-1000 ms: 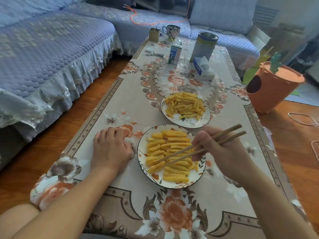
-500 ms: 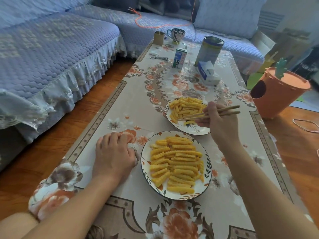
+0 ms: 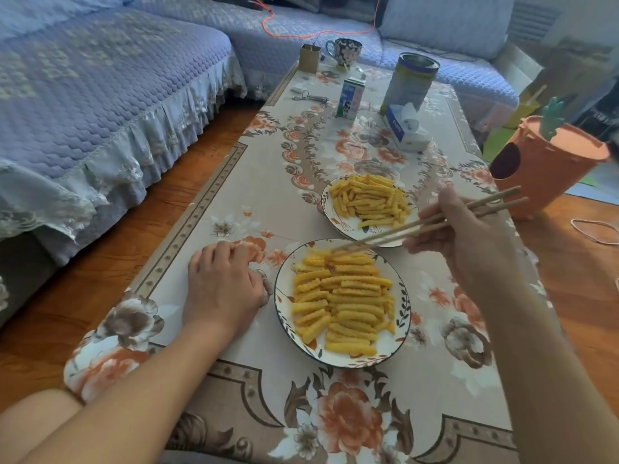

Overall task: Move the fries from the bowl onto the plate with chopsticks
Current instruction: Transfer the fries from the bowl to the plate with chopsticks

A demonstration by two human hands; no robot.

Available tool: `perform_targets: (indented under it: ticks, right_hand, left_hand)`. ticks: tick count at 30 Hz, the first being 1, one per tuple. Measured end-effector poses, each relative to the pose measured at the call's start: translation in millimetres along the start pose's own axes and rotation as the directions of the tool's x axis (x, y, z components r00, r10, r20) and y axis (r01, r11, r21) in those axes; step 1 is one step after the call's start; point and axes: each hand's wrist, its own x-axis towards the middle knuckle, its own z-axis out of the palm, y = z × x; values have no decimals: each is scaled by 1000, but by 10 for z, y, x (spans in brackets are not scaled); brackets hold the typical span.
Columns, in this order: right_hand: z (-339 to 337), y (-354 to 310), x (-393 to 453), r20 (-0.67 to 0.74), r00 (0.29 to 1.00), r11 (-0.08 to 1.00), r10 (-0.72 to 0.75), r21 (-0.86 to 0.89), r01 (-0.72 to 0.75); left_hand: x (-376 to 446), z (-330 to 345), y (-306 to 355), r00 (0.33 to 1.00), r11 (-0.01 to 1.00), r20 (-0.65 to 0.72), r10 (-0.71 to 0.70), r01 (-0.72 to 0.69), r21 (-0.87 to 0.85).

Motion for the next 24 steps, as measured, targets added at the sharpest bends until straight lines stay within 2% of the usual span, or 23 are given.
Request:
perform_targets:
  ticks: [2, 5, 7, 15, 18, 24]
  right_hand:
    - [-79, -70, -172, 158, 985, 998, 66, 7, -68]
    - [-104, -59, -337, 287, 946, 982, 151, -152, -110]
    - [-84, -10, -385, 285, 947, 973, 149, -211, -90]
    - [-56, 45, -461, 252, 967, 968, 40, -251, 25]
    - [-162, 25, -467, 217, 976, 982, 24, -188, 18]
    - [-79, 116, -541, 264, 960, 987, 88, -153, -48]
  left_hand:
    - [1, -1, 2, 1000, 1000, 7, 1, -1, 12]
    - [-8, -1, 4, 1000, 1000, 6, 2, -2, 10]
    - [-9, -3, 11, 1000, 1000, 3, 2, -2, 7]
    - [-4, -11, 7, 1000, 1000, 9, 9, -10, 13]
    - [1, -13, 14, 1000, 1000, 14, 3, -3, 6]
    - [-5, -21, 13, 1000, 1000, 16, 2, -2, 15]
